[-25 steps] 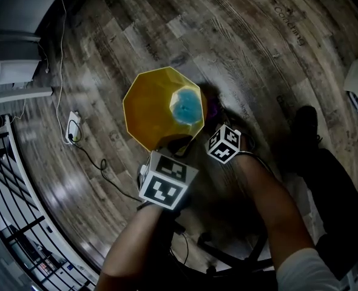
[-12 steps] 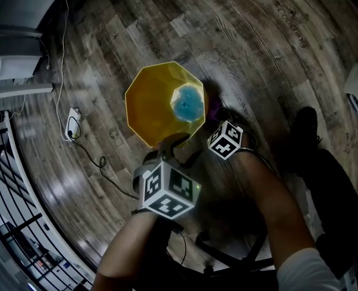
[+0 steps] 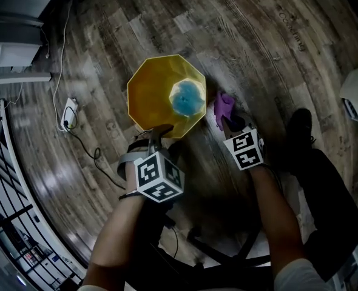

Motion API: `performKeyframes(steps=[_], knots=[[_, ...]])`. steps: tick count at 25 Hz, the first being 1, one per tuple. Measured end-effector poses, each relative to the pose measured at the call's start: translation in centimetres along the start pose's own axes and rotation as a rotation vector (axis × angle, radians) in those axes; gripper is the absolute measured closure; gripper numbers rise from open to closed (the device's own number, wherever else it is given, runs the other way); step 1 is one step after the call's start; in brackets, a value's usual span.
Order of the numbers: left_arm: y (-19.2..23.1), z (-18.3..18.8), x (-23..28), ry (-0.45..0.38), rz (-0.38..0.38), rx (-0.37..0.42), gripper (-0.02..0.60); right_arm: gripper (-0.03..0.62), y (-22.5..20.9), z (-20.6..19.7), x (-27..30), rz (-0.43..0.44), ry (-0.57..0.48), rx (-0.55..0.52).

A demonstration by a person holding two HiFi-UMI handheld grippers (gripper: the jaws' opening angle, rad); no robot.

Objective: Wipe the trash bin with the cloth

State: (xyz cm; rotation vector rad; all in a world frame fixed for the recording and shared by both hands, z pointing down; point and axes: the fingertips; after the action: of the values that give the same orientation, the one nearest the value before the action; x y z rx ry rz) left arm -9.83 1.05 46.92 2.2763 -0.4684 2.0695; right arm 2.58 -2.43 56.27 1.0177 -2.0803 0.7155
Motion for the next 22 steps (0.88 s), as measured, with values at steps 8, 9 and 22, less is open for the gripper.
performKeyframes(steps=[8,9,22], knots=[[0.1,1.0,0.2,0.002,-0.021,-0.073,0.511,0.540,2.7,3.7,-6.6,0.098,-0.196,0.118],[-0.2,1.3,0.2,0.000,-0.043,-0.094,0.531,0.542,3.2,4.2,-7.4,0.119,-0.219,0.131],[-1.8,2.3,-0.3,-0.024,-0.166,-0.178,0.569,0.542,7.9,9.8,-11.5,0.297,-0.326,-0.070]])
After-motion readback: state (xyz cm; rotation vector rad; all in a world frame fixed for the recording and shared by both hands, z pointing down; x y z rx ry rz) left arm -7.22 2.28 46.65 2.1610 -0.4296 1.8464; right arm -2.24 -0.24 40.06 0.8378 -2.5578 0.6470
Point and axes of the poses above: the fingertips, and each gripper's own axes: x forward along the fingers, y to its left, z out of its top, and after that the axes turned 7 degrees about y, right-handed
